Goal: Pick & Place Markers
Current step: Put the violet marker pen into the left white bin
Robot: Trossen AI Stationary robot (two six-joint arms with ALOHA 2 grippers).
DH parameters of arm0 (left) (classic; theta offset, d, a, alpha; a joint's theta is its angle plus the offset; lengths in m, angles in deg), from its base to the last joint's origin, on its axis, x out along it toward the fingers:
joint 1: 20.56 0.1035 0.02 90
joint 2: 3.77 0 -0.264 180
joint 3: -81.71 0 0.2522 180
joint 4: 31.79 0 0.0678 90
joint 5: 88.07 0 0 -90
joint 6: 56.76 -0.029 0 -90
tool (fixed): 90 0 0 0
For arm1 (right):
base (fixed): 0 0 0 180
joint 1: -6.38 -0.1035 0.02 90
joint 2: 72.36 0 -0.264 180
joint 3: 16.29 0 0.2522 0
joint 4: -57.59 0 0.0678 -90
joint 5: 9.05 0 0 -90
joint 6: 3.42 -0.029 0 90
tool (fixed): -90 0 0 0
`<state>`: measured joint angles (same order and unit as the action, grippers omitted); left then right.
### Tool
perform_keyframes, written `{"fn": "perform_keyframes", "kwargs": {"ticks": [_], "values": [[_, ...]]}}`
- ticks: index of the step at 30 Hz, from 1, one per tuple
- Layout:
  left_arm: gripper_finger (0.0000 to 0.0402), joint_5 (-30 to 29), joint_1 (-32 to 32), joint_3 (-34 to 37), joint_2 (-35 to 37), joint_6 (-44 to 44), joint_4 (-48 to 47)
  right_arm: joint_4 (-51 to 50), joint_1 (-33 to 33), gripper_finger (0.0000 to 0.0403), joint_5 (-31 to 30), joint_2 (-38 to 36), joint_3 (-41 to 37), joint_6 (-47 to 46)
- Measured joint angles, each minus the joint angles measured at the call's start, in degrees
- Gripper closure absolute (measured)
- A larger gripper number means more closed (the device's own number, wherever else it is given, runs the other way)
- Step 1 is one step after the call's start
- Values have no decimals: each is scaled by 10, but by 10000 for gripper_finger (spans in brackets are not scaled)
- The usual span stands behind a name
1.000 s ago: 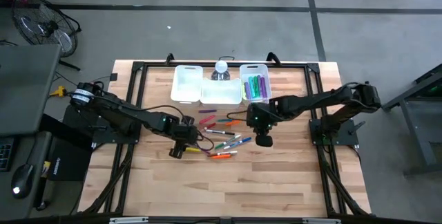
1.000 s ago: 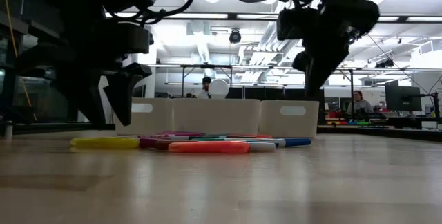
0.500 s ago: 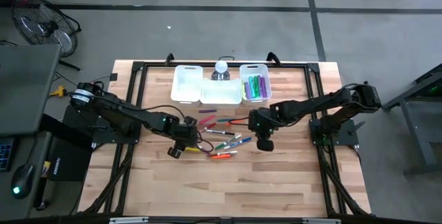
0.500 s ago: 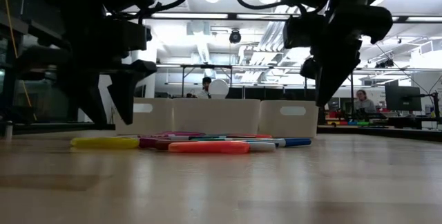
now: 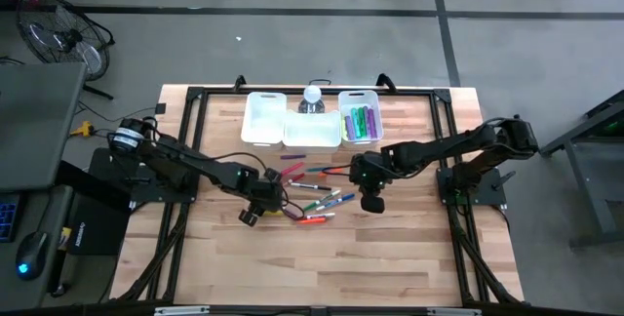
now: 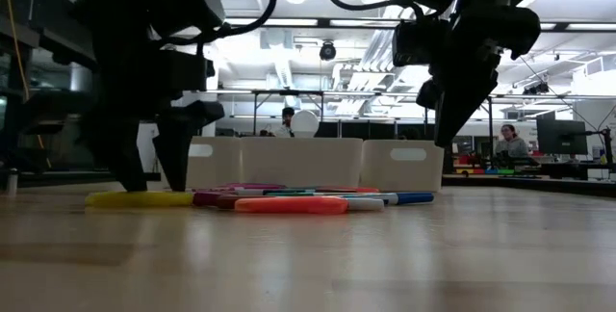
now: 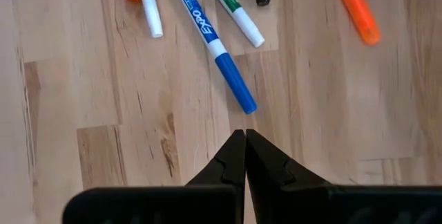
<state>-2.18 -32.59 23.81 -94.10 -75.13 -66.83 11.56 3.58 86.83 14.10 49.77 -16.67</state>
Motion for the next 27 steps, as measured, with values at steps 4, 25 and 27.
{"fn": "perform_keyframes", "kwargs": {"ticks": [4, 25, 27], "values": [[221, 1, 0, 0, -1, -9, 2, 0, 0, 402, 0, 0, 0, 0], [221, 61, 3, -2, -41, 21, -22, 2, 0, 403, 1, 0, 0, 1], [221, 61, 3, -1, -41, 21, -23, 2, 0, 402, 0, 0, 0, 2]]}}
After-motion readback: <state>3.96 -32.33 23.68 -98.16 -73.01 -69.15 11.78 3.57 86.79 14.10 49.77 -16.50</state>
